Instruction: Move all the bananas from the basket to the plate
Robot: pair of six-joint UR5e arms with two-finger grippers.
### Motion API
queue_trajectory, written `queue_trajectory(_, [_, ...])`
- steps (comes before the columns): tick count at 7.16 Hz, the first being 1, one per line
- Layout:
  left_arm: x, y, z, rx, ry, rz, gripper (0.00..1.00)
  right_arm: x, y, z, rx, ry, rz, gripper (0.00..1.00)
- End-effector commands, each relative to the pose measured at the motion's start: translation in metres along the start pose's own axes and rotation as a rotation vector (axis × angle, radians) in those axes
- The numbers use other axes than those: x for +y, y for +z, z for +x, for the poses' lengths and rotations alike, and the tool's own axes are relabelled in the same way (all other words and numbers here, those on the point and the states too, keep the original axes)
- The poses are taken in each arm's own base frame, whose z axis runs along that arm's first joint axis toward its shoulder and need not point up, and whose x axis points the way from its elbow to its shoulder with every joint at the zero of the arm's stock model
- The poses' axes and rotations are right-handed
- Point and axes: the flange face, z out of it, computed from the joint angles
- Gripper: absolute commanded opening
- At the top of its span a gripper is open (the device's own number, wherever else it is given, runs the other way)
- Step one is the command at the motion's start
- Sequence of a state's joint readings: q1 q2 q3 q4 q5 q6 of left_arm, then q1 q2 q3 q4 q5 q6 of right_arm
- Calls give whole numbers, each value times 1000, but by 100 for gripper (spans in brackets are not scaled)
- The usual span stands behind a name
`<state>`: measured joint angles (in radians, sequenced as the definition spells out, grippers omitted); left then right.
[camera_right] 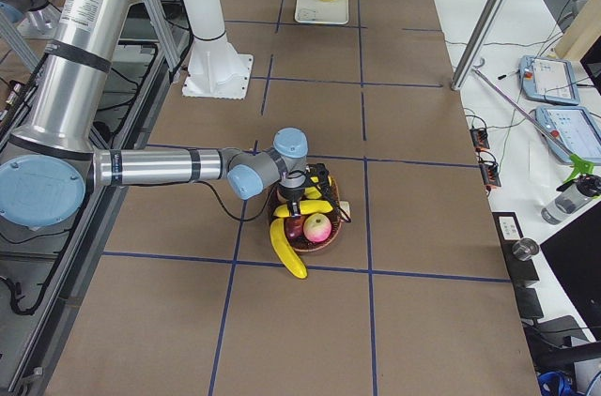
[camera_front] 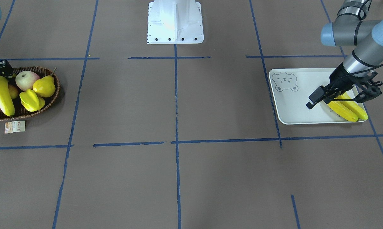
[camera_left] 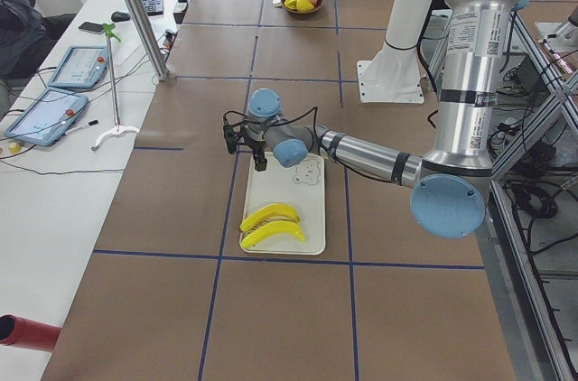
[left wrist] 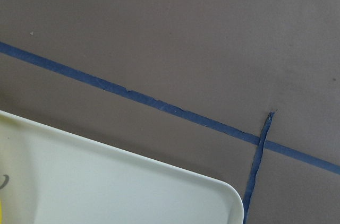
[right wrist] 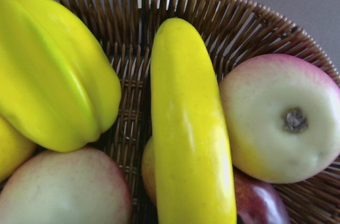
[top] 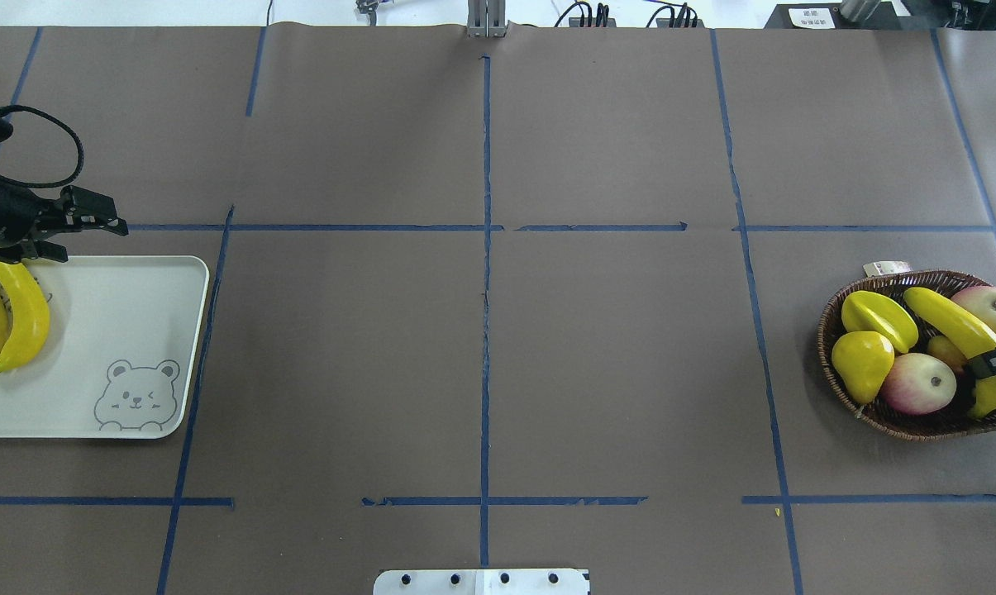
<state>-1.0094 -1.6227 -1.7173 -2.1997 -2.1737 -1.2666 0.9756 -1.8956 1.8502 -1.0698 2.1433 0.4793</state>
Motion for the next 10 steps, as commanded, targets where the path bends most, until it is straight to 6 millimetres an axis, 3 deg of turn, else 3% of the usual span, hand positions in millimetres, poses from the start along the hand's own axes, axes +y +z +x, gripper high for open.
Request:
queue_trajectory(1, [0, 0, 0, 0, -1, -2, 100, -1, -4, -2, -5, -2, 7, 6])
queue_trajectory(3, [0, 0, 0, 1, -6, -1, 100, -1, -43, -20, -38, -17, 63, 3])
queue_trajectory(4, [1, -1, 0, 1, -6, -1, 100, -5, -73, -27, -59, 12, 75, 2])
queue_trajectory(5, [1, 0, 0, 1, -5, -2, 100, -7, -117, -49, -83, 42, 71, 2])
queue_trajectory(6, [1, 0, 0, 2, -4, -2, 100, -8, -147, -64, -80, 62, 72, 3])
queue_trajectory(8, [17, 3, 18, 79, 72, 0, 100, -38, -156, -88, -128, 61, 102, 4])
queue_trajectory(9, [22, 5, 34, 110, 93, -4, 100, -60, -155, -115, -185, 99, 99, 4])
queue_trajectory(10, [22, 1, 64, 152, 111, -6, 100, -76, -155, -157, -227, 148, 90, 4])
